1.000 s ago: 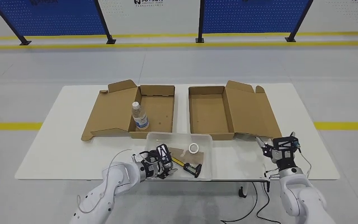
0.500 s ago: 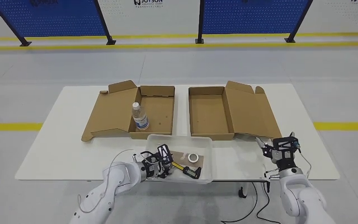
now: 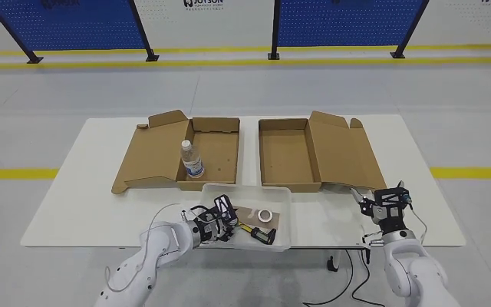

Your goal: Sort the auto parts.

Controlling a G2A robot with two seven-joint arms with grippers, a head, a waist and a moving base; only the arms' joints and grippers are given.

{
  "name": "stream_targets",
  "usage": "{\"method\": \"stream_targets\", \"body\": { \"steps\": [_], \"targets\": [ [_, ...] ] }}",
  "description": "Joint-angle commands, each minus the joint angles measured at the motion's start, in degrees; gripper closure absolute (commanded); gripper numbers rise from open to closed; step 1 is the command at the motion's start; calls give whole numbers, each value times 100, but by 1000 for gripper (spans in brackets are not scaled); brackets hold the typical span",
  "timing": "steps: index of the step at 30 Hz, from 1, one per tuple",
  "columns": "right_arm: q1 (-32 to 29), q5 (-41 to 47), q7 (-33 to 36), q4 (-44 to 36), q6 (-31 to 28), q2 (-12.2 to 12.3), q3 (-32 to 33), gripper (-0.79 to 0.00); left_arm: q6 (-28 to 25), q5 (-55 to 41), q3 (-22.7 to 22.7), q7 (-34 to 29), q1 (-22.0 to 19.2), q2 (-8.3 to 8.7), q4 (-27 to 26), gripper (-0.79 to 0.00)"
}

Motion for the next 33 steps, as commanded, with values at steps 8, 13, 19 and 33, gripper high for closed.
{"method": "stream_targets", "body": {
  "steps": [8,13,19,33],
  "targets": [
    [0,0,0,0,0,0,0,-785,75,-231,-43,-12,-31,12,-118,0],
    [0,0,0,0,0,0,0,-785,130,-310,-86,49,-72,19,-203,0],
    [0,0,0,0,0,0,0,-785,107,-571,-151,19,-168,25,-431,0],
    [0,0,0,0,0,0,0,-785,-209,-1446,-264,-435,-181,75,-910,0]
  ]
}}
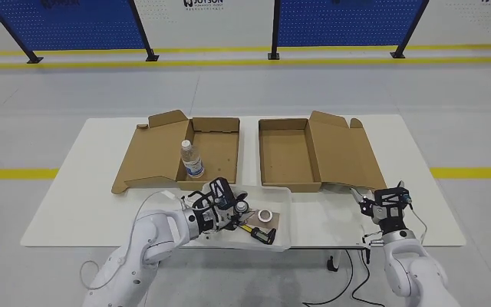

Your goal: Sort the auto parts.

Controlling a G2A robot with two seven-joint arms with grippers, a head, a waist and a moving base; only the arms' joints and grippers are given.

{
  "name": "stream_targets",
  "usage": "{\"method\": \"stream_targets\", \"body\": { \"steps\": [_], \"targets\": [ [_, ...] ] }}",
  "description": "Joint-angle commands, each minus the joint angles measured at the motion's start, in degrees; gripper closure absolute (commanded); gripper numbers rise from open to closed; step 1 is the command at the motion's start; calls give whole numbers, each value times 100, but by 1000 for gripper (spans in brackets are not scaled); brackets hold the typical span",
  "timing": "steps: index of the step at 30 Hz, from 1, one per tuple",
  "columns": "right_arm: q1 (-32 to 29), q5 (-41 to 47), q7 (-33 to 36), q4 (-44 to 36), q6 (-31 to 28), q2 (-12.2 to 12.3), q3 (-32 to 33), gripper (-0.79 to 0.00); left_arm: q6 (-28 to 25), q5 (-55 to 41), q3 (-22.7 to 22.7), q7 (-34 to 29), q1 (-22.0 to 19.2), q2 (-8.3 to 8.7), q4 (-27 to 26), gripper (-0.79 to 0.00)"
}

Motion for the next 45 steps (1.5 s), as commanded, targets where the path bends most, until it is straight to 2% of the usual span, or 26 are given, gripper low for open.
{"method": "stream_targets", "body": {
  "steps": [1,8,15,33,38,45],
  "targets": [
    [0,0,0,0,0,0,0,-785,26,-24,-9,-21,-15,6,13,0],
    [0,0,0,0,0,0,0,-785,445,181,-4,155,-111,-4,217,0],
    [0,0,0,0,0,0,0,-785,940,425,26,465,-436,-44,683,0],
    [0,0,0,0,0,0,0,-785,1496,828,-283,844,-1068,-48,1694,0],
    [0,0,0,0,0,0,0,-785,1629,917,-266,950,-1217,-65,2003,0],
    [0,0,0,0,0,0,0,-785,1727,901,-40,1042,-1269,-120,2131,0]
  ]
}}
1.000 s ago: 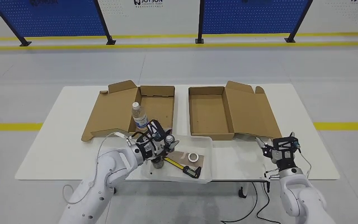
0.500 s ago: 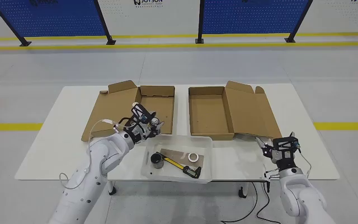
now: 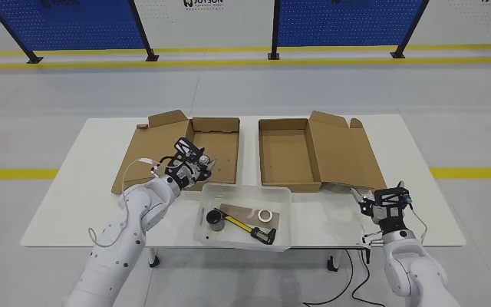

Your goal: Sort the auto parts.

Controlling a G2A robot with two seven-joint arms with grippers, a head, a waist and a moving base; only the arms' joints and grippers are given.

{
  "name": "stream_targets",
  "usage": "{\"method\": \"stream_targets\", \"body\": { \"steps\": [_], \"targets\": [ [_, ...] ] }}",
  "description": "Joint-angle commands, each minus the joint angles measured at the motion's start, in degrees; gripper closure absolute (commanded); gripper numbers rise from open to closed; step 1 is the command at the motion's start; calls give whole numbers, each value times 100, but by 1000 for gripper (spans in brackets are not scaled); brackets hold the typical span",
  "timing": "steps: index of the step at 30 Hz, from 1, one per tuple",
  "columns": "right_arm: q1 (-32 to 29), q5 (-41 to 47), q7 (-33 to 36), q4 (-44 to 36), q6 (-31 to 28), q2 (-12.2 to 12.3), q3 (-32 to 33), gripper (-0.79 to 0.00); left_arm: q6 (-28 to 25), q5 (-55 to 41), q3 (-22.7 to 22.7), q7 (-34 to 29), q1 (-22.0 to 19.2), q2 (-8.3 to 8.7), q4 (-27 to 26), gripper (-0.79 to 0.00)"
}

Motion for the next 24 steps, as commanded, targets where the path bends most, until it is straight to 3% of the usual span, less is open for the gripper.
{"method": "stream_targets", "body": {
  "steps": [1,9,24],
  "targets": [
    [0,0,0,0,0,0,0,-785,36,-11,91,20,-12,-21,26,0],
    [0,0,0,0,0,0,0,-785,366,-4,562,223,-286,-163,336,0],
    [0,0,0,0,0,0,0,-785,949,120,1323,602,-1024,-486,1593,0]
  ]
}}
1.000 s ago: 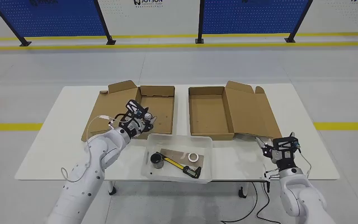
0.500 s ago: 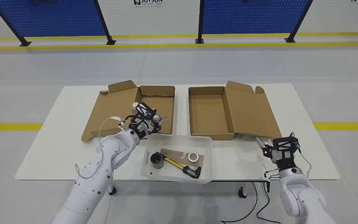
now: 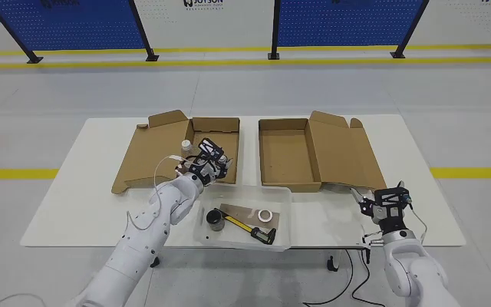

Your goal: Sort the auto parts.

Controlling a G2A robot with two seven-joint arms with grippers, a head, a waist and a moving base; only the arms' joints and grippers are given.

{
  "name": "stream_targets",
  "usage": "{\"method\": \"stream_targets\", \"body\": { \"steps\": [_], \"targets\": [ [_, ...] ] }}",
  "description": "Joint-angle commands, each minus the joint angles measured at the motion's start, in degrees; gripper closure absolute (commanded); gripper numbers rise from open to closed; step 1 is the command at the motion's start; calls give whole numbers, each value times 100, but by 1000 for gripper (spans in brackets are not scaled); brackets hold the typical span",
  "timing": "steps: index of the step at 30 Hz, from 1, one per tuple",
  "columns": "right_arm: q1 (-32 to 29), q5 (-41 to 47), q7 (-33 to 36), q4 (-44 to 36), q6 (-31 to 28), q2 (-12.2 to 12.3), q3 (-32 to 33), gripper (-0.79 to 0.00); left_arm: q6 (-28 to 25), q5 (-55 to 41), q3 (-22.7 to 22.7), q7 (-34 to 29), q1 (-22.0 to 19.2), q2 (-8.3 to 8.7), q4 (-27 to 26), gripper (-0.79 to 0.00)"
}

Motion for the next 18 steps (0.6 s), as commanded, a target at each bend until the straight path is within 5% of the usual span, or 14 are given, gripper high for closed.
{"method": "stream_targets", "body": {
  "steps": [1,18],
  "targets": [
    [0,0,0,0,0,0,0,-785,37,62,76,37,-84,-33,143,0],
    [0,0,0,0,0,0,0,-785,98,259,354,287,-337,-220,923,0]
  ]
}}
